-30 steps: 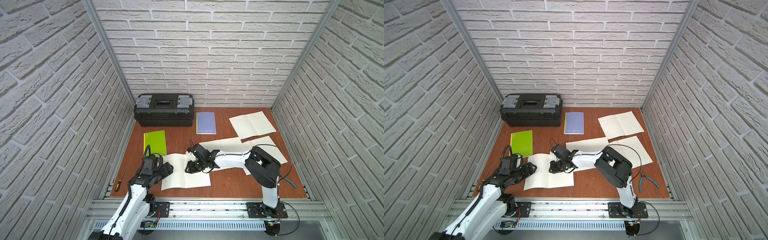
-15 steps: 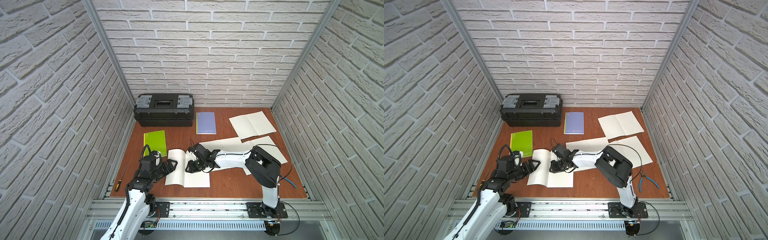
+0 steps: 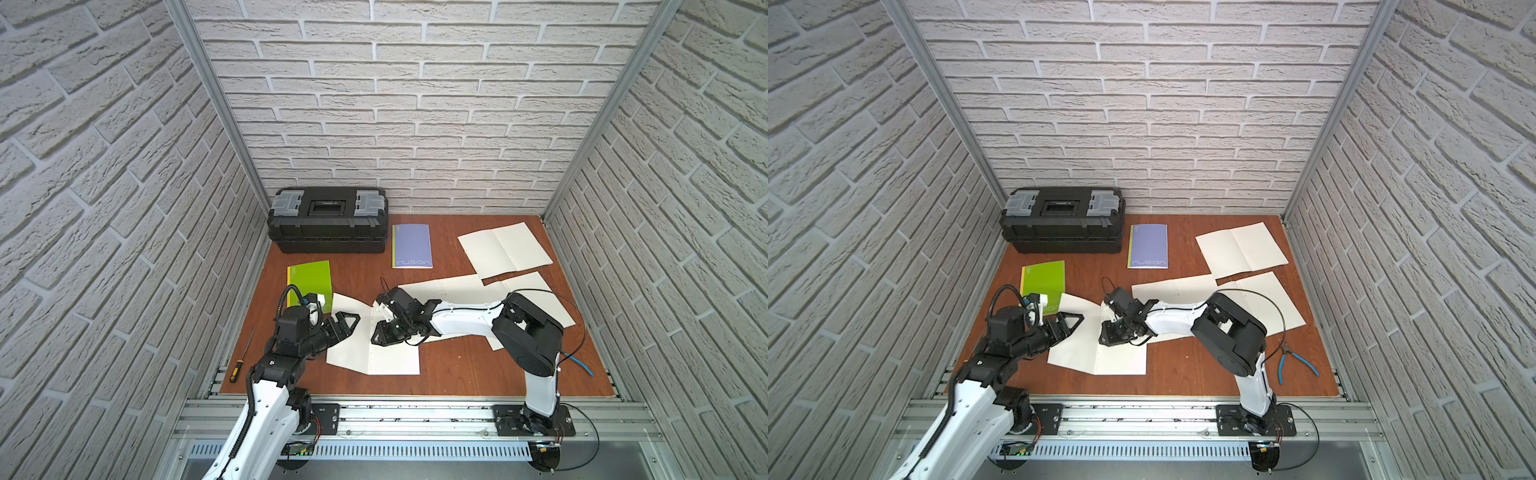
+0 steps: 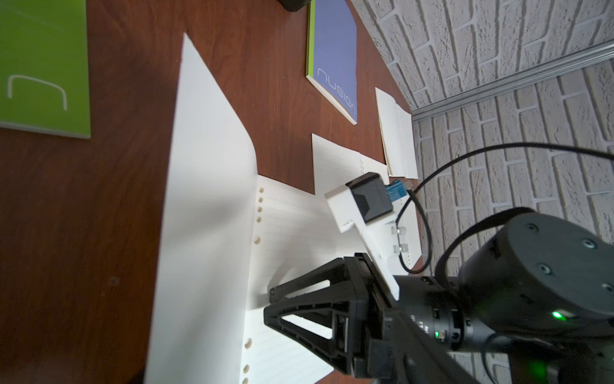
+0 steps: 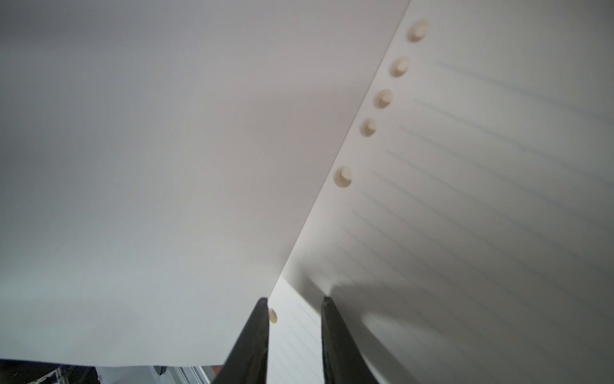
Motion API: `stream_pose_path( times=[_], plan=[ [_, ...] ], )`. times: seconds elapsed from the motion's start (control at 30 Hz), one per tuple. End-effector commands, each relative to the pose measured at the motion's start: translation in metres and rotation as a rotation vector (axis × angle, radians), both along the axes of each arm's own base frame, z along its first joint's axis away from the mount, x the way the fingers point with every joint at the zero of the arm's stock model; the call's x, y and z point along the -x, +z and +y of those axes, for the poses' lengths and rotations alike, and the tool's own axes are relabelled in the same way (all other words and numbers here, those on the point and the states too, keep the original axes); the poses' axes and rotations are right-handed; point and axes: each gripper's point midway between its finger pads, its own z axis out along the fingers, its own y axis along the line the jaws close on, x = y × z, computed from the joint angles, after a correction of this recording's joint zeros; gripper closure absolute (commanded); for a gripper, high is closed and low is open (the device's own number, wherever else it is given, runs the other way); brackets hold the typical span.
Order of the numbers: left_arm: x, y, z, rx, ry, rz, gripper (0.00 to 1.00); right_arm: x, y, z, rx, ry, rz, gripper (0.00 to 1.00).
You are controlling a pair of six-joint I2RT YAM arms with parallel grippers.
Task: Close the notebook
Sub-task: Close the notebook at the center of the board.
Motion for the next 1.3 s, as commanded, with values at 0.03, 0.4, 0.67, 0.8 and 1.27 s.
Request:
stream_pose_path(
  times=[0.03,0.4,0.67,0.8,1.27],
  plan=[
    [-0.004,0.034,-0.009,0.038,-0.041,-0.09,0.14,-0.007,0.044,0.001,-0.06,-0.004,-0.078,0.71],
    [-0.005,0.044,-0.027,0.045,-0.109,-0.117,0.14,-0.025,0.087,-0.042,-0.01,-0.092,-0.19,0.65],
    [-0.007,0.05,-0.043,0.027,-0.166,-0.126,0.13,-0.035,0.088,-0.082,0.028,-0.177,-0.201,0.62],
    [-0.008,0.054,-0.055,0.015,-0.204,-0.138,0.13,-0.038,0.088,-0.098,0.048,-0.211,-0.208,0.6],
    [-0.015,0.047,-0.1,-0.001,-0.34,-0.126,0.13,-0.039,0.085,-0.134,0.082,-0.287,-0.208,0.55]
  ],
)
